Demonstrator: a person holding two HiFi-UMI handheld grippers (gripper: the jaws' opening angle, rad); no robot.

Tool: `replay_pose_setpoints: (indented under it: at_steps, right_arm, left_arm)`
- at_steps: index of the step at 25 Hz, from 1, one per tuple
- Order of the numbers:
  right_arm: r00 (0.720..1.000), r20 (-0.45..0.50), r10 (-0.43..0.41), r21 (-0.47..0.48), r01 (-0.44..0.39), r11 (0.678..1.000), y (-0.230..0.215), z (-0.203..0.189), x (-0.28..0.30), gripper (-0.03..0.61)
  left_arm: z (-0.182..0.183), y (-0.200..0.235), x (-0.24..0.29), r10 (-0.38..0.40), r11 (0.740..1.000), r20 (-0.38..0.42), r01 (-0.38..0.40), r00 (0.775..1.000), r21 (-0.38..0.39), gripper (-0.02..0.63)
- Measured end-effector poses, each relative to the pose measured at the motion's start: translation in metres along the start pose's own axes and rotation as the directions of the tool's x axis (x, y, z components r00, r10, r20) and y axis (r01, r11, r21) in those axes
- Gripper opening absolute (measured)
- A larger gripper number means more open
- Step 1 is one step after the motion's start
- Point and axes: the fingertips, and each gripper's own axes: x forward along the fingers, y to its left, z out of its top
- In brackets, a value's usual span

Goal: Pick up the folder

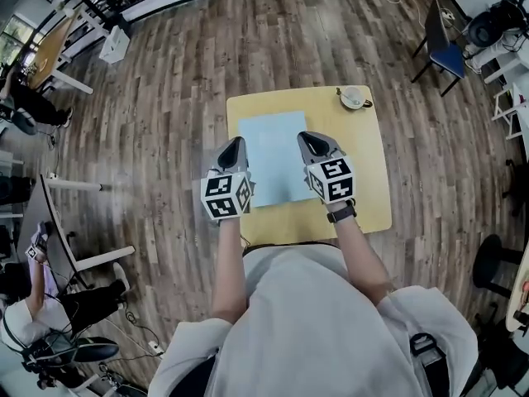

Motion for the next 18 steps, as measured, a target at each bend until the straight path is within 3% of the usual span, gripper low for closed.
replay_pose_setpoints:
  at_steps: [5,14,18]
  right_arm:
    - [0.996,-0.089,-0.031,0.037,0.035,0.999,-0.016,-0.03,0.023,0.012]
    - [0.968,-0.245,-0.056,0.123,0.088,0.988,-0.042,-0.088,0.049,0.014]
    - [0.954,-0.287,-0.089,0.174,0.144,0.974,-0.055,-0.112,0.057,0.044]
  left_arm:
    - [-0.032,0.018,0.023,-0.01,1.0,-0.093,0.008,0.996,-0.019,0.009]
    - [-0.091,0.045,0.057,-0.024,0.997,-0.26,0.004,0.965,-0.079,0.012]
    - [-0.117,0.055,0.071,-0.04,0.994,-0.319,0.005,0.947,-0.111,0.061]
